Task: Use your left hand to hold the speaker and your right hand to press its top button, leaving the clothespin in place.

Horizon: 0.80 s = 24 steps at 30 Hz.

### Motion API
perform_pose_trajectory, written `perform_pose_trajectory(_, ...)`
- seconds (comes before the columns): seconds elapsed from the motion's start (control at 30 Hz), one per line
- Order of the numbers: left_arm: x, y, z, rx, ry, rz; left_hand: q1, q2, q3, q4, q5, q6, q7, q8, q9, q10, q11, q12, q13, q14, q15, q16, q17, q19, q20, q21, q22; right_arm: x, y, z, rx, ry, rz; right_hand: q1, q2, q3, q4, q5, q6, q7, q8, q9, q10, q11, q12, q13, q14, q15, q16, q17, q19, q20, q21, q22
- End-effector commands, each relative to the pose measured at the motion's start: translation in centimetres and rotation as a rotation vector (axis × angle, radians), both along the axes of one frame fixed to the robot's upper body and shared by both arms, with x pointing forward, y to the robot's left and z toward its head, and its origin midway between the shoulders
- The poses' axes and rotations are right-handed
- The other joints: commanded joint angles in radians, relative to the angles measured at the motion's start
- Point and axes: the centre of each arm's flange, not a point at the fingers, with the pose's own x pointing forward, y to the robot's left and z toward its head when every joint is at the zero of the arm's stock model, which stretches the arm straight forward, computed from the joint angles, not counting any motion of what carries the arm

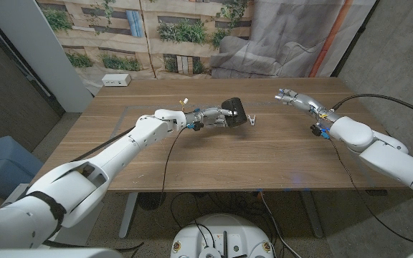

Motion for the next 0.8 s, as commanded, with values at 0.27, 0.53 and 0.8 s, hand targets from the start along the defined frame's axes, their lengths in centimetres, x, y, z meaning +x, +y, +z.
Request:
perform_pose_trajectory(0.27,-0.2,-1.7,-0.3,-0.001,0.056,-0.050,0.055,0.291,0.036,0.014,0.003,0.228,-0.069,0.106,-0.001,0.197,-0.174,0.007,0.101,0.128,-0.230,-0.003,0.003,0.009,-0.144,-0.001,0.001,-0.1,2.3,1.6,-0.144,-0.006,-0.019,-0.025,-0.007,-0.016,0.016,0.000,-0.033,0.019,0.001,0.003,-0.072,0.001,-0.009,0.002,-0.058,0.014,-0.006,-0.001,-0.061,0.003,0.005,0.003)
perform_pose_trajectory(0.53,-0.4,-2.1,-0.7,-0.004,0.076,-0.058,0.050,0.292,0.039,0.012,0.003,0.230,-0.069,0.108,-0.002,0.201,-0.175,0.006,0.103,0.131,-0.230,-0.004,0.004,0.009,-0.143,-0.002,0.001,-0.1,3.0,2.0,-0.187,0.008,-0.033,-0.027,-0.006,-0.018,0.017,0.002,-0.072,0.020,-0.008,0.004,-0.094,0.003,-0.008,0.002,-0.077,0.019,-0.006,-0.002,-0.069,0.005,0.010,0.003)
perform_pose_trajectory(0.8,-0.7,-2.3,-1.3,-0.009,0.098,-0.057,0.044,0.294,0.043,0.010,0.003,0.232,-0.067,0.110,-0.003,0.203,-0.174,0.004,0.106,0.133,-0.231,-0.006,0.005,0.009,-0.142,-0.003,0.001,-0.1,3.9,2.4,-0.235,0.020,-0.040,-0.033,-0.009,-0.023,0.018,0.002,-0.111,0.016,-0.009,0.004,-0.126,0.004,-0.007,0.002,-0.103,0.021,-0.006,-0.004,-0.106,0.012,0.006,0.003)
